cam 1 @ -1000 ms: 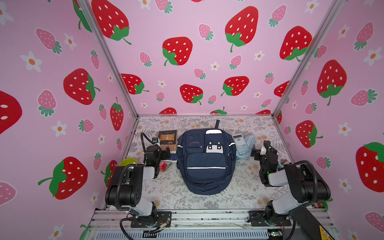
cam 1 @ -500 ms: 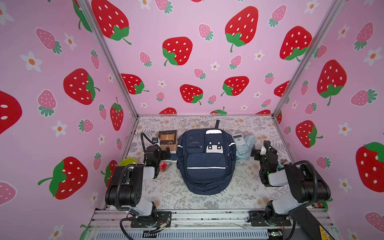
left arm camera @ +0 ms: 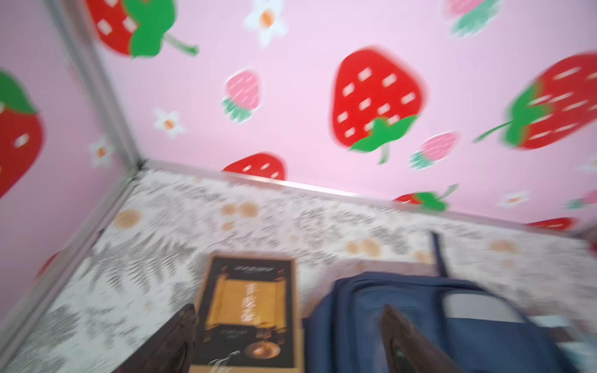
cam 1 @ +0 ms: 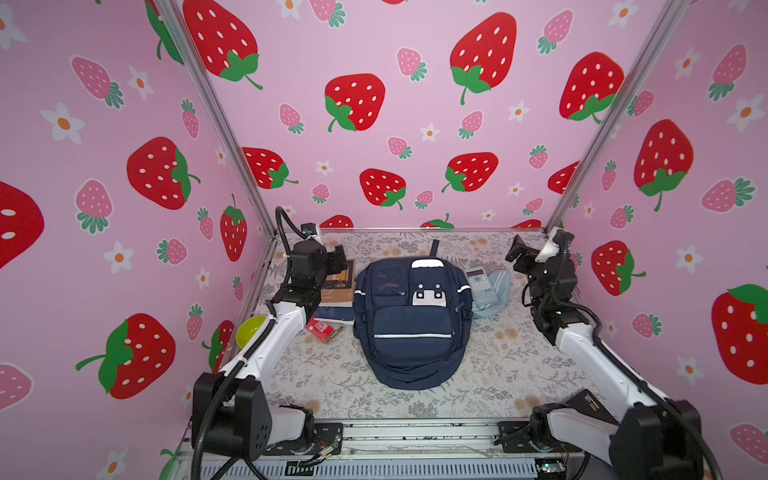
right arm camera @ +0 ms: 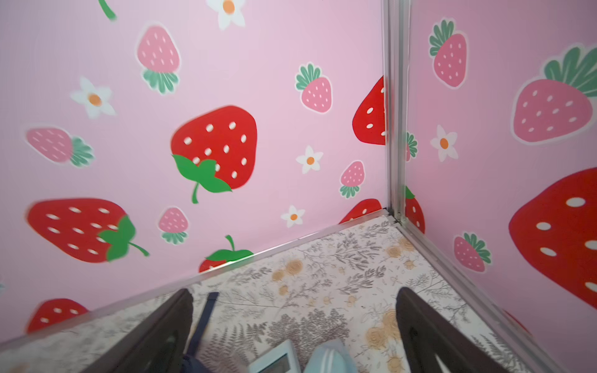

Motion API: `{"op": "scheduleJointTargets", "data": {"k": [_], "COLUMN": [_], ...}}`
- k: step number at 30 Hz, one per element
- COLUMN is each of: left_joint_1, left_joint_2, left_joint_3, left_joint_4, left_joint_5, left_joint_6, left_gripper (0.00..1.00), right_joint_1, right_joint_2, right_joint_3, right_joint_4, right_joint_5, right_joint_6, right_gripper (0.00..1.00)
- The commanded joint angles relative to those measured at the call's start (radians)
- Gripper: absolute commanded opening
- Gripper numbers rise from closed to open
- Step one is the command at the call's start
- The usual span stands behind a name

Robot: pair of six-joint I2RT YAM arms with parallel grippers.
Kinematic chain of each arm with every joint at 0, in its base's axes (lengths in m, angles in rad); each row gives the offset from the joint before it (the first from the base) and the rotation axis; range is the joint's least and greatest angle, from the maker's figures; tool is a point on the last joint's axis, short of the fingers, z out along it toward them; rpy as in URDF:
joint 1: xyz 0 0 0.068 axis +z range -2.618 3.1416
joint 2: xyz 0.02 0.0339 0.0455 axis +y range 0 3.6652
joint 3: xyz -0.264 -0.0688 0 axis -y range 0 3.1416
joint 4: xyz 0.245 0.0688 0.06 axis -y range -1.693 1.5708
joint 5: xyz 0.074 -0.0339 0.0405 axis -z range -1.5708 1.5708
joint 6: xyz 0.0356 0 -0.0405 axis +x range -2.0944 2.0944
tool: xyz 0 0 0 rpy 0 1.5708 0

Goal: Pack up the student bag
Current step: 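Reach the left gripper to the backpack top while the right reaches its zipper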

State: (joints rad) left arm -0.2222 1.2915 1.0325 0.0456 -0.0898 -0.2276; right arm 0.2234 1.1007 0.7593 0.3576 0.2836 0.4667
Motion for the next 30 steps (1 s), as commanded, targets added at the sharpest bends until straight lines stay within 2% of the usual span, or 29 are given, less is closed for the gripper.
{"op": "scheduleJointTargets", "data": {"k": [1, 5, 7, 9, 12, 16, 22, 25, 28, 30], "left_joint_1": [-0.263, -0.552, -0.646, -0.695, -0.751, -0.823, -0.855, -0.858, -0.859, -0.859], "left_joint_2": [-0.020, -0.018, 0.017, 0.064, 0.137, 0.217, 0.308, 0.343, 0.367, 0.367], "left_joint_3": [-0.008, -0.050, -0.065, -0.074, -0.047, -0.014, 0.009, 0.017, 0.029, 0.028], "left_joint_4": [-0.272, -0.334, -0.354, -0.358, -0.376, -0.389, -0.358, -0.337, -0.322, -0.297], "left_joint_5": [0.097, 0.031, 0.001, -0.007, -0.010, -0.082, -0.153, -0.217, -0.295, -0.322], "left_joint_6": [0.000, 0.109, 0.147, 0.164, 0.180, 0.225, 0.258, 0.264, 0.269, 0.270], "left_gripper": [0.90, 0.92, 0.93, 0.92, 0.96, 0.96, 0.93, 0.87, 0.76, 0.67], "right_joint_1": [-0.019, 0.057, 0.096, 0.112, 0.141, 0.174, 0.205, 0.220, 0.225, 0.231], "right_joint_2": [0.062, 0.076, 0.065, 0.057, 0.054, 0.075, 0.093, 0.078, 0.020, -0.053], "right_joint_3": [-0.031, 0.003, 0.003, 0.002, 0.003, 0.039, 0.043, 0.023, -0.035, -0.099], "right_joint_4": [-0.464, -0.693, -0.782, -0.836, -0.867, -0.901, -0.885, -0.863, -0.789, -0.713], "right_joint_5": [-0.167, -0.181, -0.160, -0.164, -0.188, -0.187, -0.214, -0.224, -0.260, -0.244], "right_joint_6": [0.237, 0.187, 0.155, 0.138, 0.131, 0.143, 0.153, 0.159, 0.165, 0.182], "right_gripper": [0.94, 0.83, 0.80, 0.78, 0.76, 0.74, 0.72, 0.70, 0.69, 0.69]}}
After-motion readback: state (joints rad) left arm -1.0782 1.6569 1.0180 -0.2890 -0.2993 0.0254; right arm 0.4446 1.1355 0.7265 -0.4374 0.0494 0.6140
